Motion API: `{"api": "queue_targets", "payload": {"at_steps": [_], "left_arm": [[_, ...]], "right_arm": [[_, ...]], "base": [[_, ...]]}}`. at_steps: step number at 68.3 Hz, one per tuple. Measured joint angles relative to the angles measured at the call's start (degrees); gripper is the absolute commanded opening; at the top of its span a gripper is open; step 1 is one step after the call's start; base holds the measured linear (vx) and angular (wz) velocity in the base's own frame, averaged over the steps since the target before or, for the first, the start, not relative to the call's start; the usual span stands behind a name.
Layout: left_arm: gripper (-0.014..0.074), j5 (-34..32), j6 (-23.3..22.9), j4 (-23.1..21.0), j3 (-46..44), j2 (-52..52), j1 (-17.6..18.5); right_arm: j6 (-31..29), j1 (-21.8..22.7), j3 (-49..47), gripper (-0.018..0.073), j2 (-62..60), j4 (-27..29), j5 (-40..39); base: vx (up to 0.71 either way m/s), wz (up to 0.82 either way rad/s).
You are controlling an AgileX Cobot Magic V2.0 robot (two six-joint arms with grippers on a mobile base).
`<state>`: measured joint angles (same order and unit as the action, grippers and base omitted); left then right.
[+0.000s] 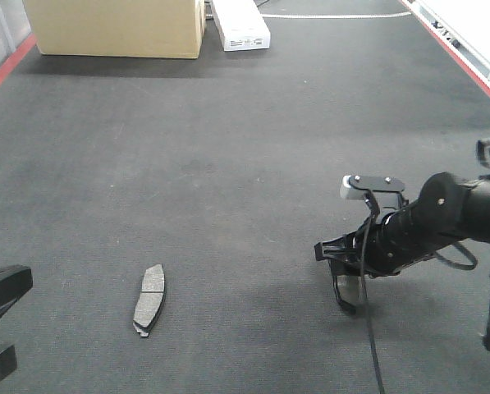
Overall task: Move and align brake pads A on conveyor
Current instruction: 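Lower the right gripper's brake pad onto the belt and release it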
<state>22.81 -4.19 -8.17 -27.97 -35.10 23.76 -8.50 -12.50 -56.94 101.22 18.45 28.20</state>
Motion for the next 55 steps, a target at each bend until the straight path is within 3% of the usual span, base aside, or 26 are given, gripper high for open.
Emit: {"api": "queue_targets", "payload": {"at_steps": [32,55], "left_arm": [[-0.0006,0.0,0.0,0.0,0.0,0.0,0.0],[-0.0006,0.0,0.0,0.0,0.0,0.0,0.0]], "right_arm": [[0.0,0.0,-0.2,0.0403,1.3,0.0,-0.1],[2.3,0.0,-0.2,0.0412,-2.8,-0.5,2.9]], "base": [[0.0,0.0],[0.0,0.0]]}}
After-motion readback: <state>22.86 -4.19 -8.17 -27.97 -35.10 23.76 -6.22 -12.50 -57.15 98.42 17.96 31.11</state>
